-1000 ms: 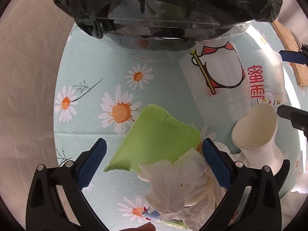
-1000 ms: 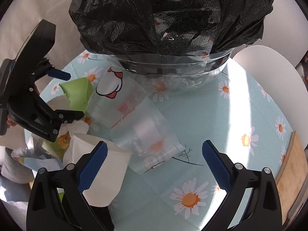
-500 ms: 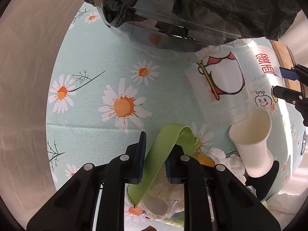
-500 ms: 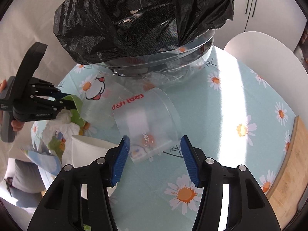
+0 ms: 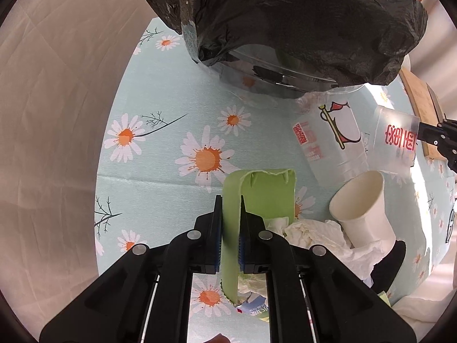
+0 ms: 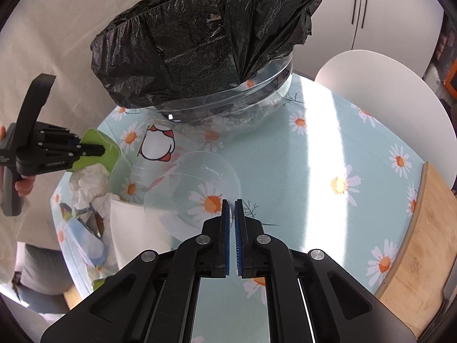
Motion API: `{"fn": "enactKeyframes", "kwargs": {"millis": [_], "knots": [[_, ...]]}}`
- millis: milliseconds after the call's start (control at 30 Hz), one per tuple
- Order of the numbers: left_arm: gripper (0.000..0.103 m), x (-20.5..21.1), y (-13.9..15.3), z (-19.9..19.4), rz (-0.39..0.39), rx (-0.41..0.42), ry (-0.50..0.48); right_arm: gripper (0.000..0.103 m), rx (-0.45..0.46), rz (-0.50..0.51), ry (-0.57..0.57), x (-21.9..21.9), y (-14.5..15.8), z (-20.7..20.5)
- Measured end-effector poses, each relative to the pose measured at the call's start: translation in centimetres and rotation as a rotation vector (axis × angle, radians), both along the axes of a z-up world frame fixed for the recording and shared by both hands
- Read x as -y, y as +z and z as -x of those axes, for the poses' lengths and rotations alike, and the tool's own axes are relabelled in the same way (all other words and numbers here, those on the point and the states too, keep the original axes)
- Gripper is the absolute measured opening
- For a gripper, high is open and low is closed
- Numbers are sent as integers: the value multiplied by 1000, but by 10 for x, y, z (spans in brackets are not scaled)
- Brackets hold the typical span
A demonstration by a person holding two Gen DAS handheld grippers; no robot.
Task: Collect trash
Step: 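Close the left tool on the green tray while the right tool grasps the clear cup, then carry the green tray and clear cup over the black trash bin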
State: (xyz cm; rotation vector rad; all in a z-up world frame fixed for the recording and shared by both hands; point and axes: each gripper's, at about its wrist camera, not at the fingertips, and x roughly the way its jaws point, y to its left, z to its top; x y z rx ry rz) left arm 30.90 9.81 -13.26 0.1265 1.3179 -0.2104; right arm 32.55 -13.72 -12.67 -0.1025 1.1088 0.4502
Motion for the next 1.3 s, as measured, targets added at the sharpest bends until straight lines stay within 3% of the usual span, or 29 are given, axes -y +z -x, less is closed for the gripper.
{"fn": "enactKeyframes", "kwargs": {"millis": [533,1300], "knots": [[9,-12,57,17,-37,145,114,1,83,18,-30,14,40,34],[9,0,142,77,-90,329,74,1,215,28,-118,37,90,124]]}}
